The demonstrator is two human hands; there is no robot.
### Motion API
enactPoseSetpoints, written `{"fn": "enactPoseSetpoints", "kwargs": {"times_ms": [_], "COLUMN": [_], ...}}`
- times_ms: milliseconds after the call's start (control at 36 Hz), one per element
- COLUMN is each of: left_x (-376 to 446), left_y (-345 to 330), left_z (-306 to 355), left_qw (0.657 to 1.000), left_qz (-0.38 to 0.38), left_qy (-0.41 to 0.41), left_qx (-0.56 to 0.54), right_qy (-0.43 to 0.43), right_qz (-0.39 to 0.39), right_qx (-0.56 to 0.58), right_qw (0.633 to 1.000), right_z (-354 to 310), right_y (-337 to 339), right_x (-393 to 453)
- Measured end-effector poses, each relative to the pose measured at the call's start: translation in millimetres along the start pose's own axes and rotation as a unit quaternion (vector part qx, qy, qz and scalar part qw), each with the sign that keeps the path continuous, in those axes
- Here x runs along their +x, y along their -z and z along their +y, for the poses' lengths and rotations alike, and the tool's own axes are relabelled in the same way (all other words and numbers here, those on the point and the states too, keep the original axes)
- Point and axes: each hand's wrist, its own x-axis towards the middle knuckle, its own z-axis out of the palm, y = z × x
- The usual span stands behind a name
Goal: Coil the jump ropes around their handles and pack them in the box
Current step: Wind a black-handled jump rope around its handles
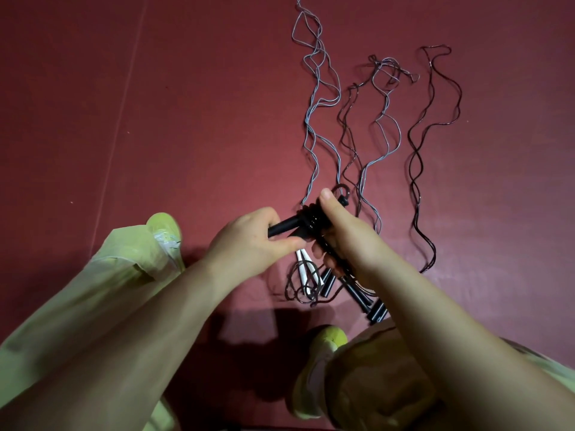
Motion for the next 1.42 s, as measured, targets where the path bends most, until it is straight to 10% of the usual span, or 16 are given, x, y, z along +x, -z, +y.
{"fn": "enactPoseSetpoints", "kwargs": {"times_ms": [250,472,694,1194,1417], "left_x": [1.0,-4.8,-1.3,0.2,4.7], "left_y": [6.0,15.3,19.7,4.5,2.2], "left_z": [1.8,0.0,0.9,7.5,1.5], "left_qw": [0.975,0.707,0.746,0.925,0.940], "left_qz": [-0.145,-0.491,-0.446,-0.219,-0.160], "left_qy": [0.017,0.090,0.108,0.115,0.128], "left_qx": [-0.166,-0.500,-0.483,-0.289,-0.271], "right_qy": [0.070,0.126,0.112,0.017,0.011], "right_qz": [0.038,-0.036,-0.127,-0.020,0.010], "right_qx": [0.024,0.119,0.048,-0.049,-0.106], "right_qw": [0.996,0.984,0.984,0.998,0.994], "right_z": [-1.9,-1.0,-3.6,-0.4,0.8], "right_y": [0.5,4.1,7.4,13.5,10.3], "right_x": [-2.1,-1.7,4.3,1.9,2.3]}}
